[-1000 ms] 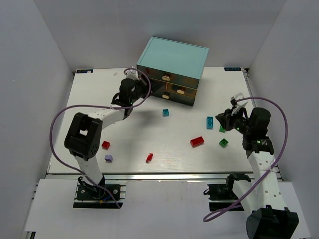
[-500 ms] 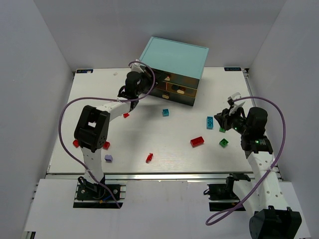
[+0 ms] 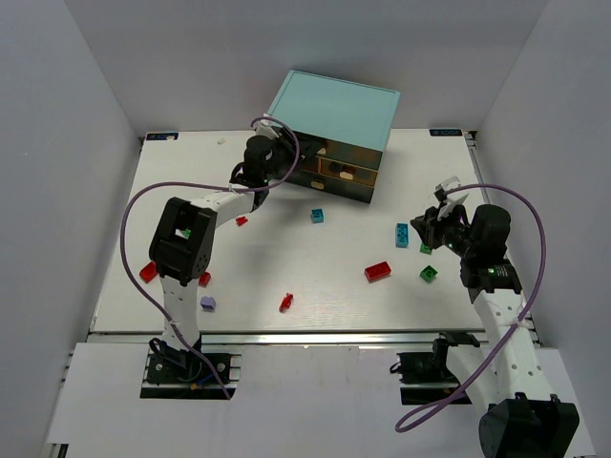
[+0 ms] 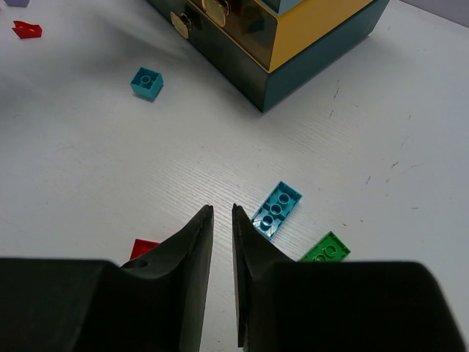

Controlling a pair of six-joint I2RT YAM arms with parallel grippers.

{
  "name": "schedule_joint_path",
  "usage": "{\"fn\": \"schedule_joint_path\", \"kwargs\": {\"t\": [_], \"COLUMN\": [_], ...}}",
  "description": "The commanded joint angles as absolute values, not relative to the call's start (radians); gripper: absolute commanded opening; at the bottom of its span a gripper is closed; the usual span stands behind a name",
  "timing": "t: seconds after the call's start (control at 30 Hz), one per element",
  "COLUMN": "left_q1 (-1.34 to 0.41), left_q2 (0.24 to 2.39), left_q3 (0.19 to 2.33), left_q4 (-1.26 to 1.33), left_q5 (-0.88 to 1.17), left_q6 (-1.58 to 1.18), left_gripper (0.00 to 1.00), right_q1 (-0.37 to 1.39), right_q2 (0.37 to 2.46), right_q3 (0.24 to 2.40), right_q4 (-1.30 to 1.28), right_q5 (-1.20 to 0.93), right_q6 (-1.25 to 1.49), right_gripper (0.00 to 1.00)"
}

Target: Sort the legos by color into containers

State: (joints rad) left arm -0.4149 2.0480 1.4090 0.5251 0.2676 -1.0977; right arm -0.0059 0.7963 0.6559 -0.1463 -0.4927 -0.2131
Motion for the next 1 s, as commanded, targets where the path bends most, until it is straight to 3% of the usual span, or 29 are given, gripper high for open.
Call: {"fn": "schedule_joint_path", "kwargs": {"t": [0.0,0.17,0.27,0.9,0.97], "left_q1": [-0.419,-0.419,-0.419,-0.408,-0.408], "left_q2": [2.046,2.028,1.996,1.75,1.735], "left_q3": [1.445,1.428,1.388,1.069,1.06], "left_q4": [0.538,0.552,0.572,0.634,0.629], "left_q5": [0.229,0.242,0.248,0.287,0.288], "left_q6": [-1.095,-1.104,-1.106,-1.085,-1.081], "left_gripper": [0.49,0.32,0.28,0.25,0.26], "right_q1": [-0.003,-0.002,-0.002,-0.002,-0.002], "right_q2": [0.793,0.792,0.79,0.796,0.796], "right_q3": [0.643,0.641,0.64,0.632,0.63], "right_q4": [-0.094,-0.091,-0.089,-0.083,-0.084], "right_q5": [-0.483,-0.482,-0.482,-0.486,-0.486], "right_q6": [-0.216,-0.216,-0.216,-0.219,-0.224], "right_gripper": [0.22,0.2,0.2,0.21,0.25]}}
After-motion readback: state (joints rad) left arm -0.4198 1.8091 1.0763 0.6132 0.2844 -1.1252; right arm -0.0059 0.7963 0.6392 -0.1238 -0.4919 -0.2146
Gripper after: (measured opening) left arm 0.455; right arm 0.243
